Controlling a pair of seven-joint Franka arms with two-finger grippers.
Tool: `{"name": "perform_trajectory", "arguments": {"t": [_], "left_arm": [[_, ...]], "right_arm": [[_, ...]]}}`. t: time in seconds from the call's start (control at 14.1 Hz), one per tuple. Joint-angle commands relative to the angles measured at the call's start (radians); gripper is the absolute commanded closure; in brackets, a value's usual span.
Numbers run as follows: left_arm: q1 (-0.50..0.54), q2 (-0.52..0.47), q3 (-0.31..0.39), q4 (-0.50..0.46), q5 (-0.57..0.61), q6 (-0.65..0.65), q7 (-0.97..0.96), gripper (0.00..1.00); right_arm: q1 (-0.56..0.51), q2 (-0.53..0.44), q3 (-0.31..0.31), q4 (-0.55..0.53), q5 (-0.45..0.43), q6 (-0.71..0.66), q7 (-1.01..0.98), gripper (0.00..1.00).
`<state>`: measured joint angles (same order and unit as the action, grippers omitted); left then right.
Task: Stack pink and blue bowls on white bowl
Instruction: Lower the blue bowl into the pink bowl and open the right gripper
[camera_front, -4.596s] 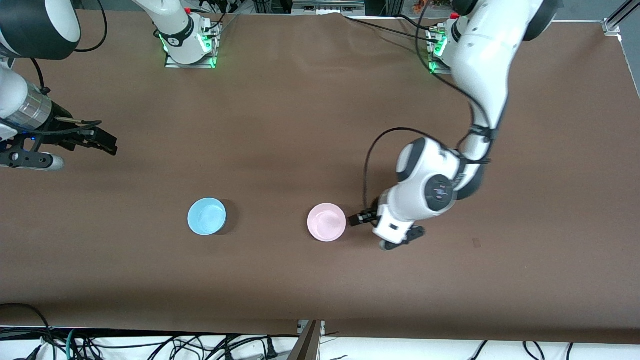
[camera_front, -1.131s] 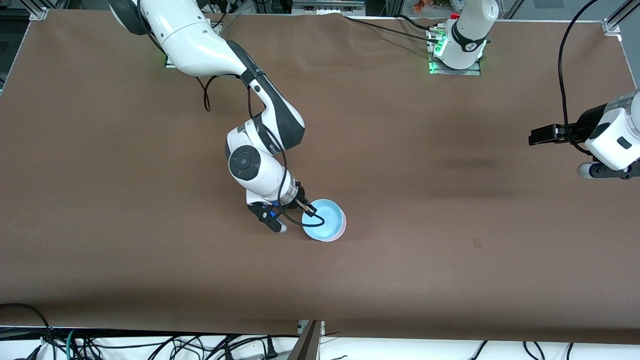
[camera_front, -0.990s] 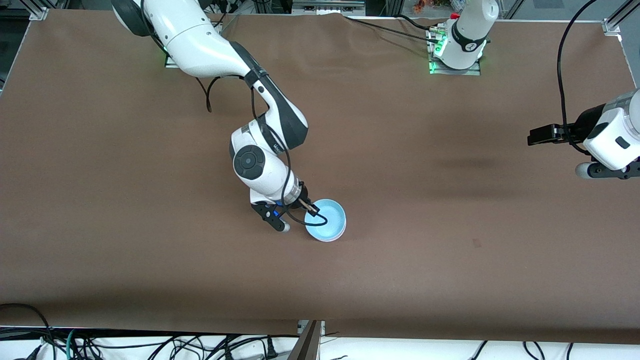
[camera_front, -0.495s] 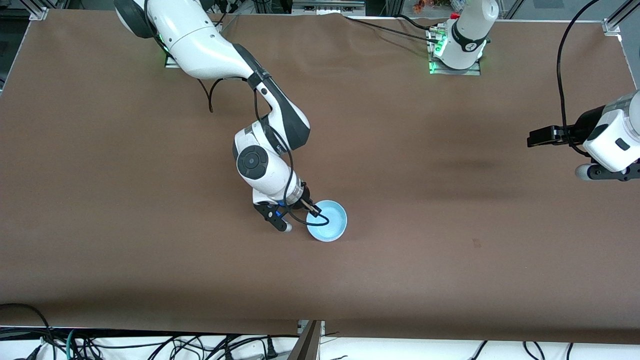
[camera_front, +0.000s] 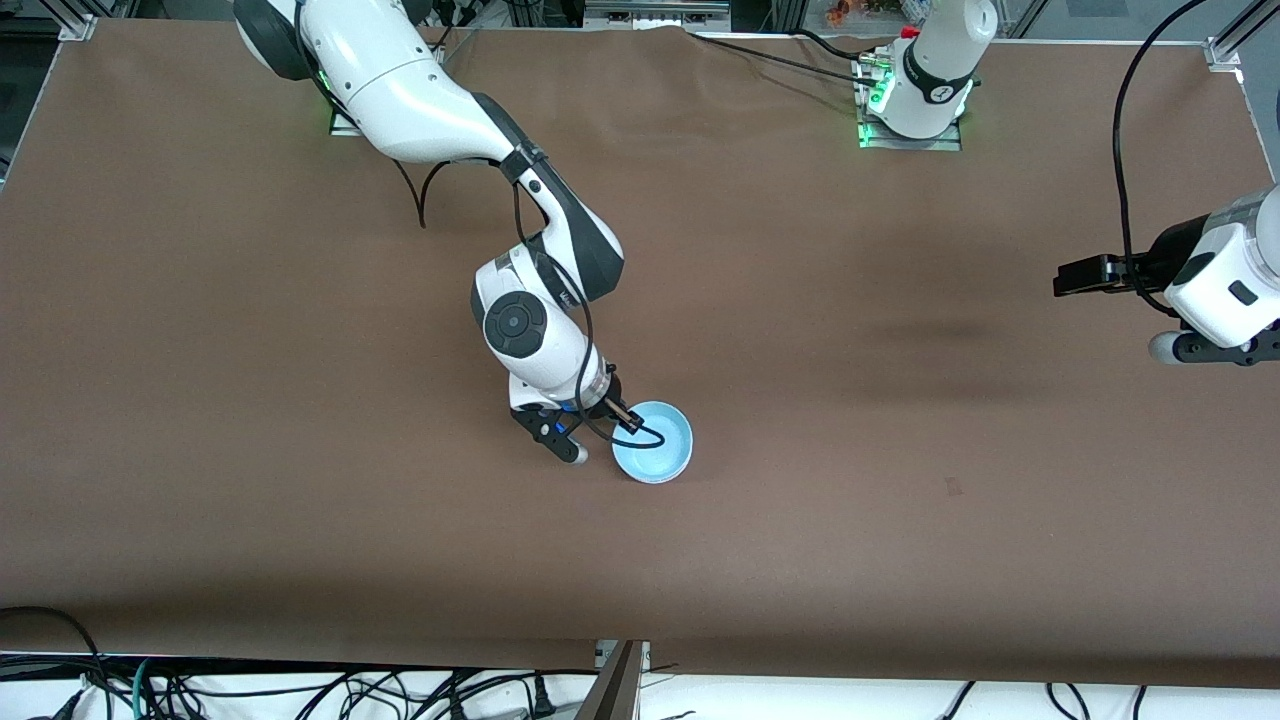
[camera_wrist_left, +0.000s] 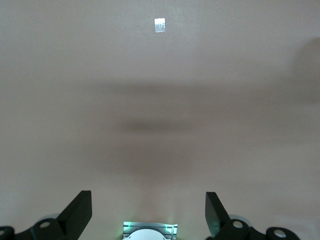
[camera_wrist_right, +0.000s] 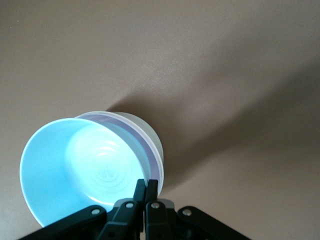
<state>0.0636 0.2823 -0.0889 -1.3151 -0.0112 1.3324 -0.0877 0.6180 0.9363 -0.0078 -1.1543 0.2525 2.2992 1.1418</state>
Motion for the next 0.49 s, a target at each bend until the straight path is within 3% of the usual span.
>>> {"name": "perform_trajectory", "arguments": {"t": [0.0, 0.42], "left_arm": [[-0.001, 0.014, 0.001, 0.034, 0.011, -0.010, 0.022, 0.00], [0.002, 0.014, 0.001, 0.036, 0.011, -0.010, 0.022, 0.00]], "right_arm": [[0.008, 0.022, -0.006, 0.036, -0.018, 0.006, 0.021, 1.00], [0.011, 0.030, -0.006, 0.036, -0.019, 0.017, 0.018, 1.00]]}}
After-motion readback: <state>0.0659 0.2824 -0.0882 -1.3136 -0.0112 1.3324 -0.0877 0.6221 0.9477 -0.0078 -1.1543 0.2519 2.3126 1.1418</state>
